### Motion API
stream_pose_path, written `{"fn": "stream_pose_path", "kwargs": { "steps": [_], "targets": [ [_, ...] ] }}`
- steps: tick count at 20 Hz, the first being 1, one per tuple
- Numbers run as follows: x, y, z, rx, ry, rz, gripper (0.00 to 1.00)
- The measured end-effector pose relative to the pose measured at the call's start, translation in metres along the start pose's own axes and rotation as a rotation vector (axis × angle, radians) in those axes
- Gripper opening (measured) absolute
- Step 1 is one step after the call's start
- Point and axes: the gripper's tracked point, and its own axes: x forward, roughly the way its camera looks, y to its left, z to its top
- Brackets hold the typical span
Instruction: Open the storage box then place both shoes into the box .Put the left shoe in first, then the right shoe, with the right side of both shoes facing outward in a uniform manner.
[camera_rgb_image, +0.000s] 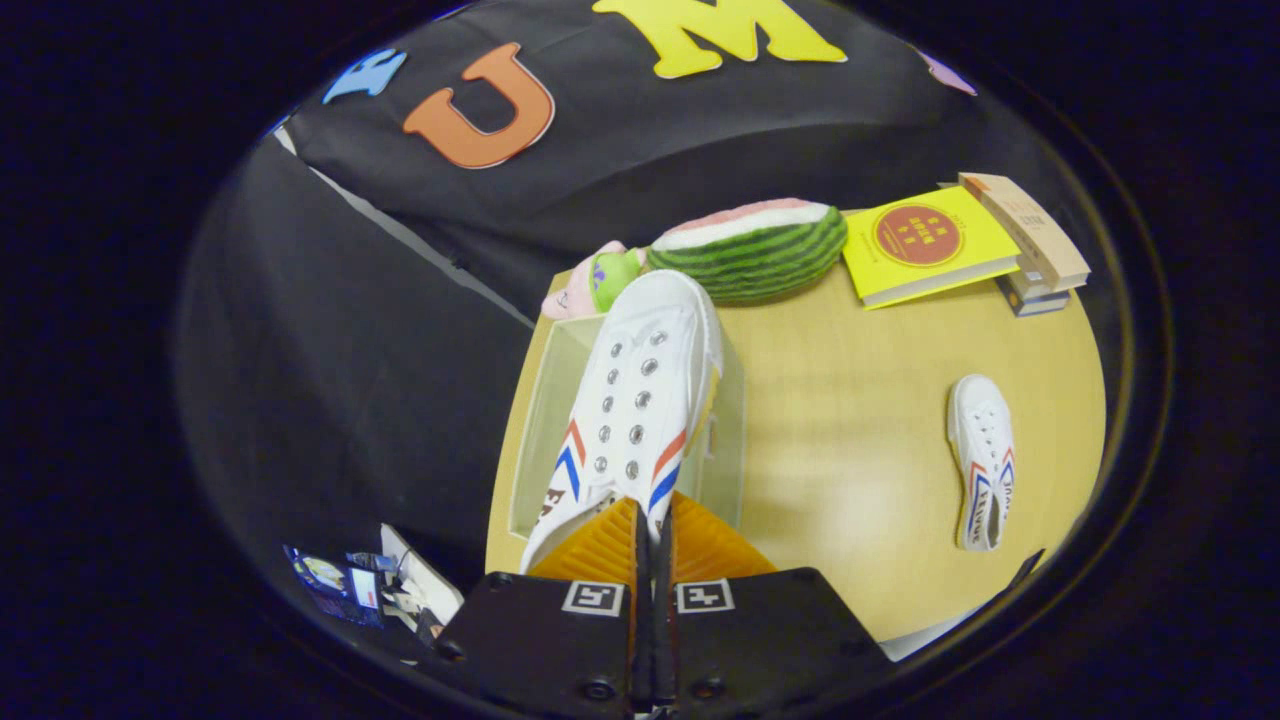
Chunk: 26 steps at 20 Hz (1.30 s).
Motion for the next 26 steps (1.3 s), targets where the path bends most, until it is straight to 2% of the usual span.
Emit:
{"fn": "stream_pose_path", "kwargs": {
  "steps": [3,8,11,17,21,24,26],
  "targets": [
    [0.031,0.027,-0.008,-0.016,0.013,0.019,0.06],
    [0.083,0.048,-0.021,0.016,0.031,-0.021,0.06],
    [0.105,0.056,-0.013,0.013,-0.010,-0.036,0.06],
    [0.109,0.065,-0.002,0.037,-0.065,-0.022,0.06],
    [0.105,0.057,0.021,0.063,-0.185,-0.071,0.06],
    [0.117,0.061,0.020,0.087,-0.194,-0.050,0.06],
    [0.129,0.063,0.019,0.059,-0.211,-0.052,0.06]
  ]
}}
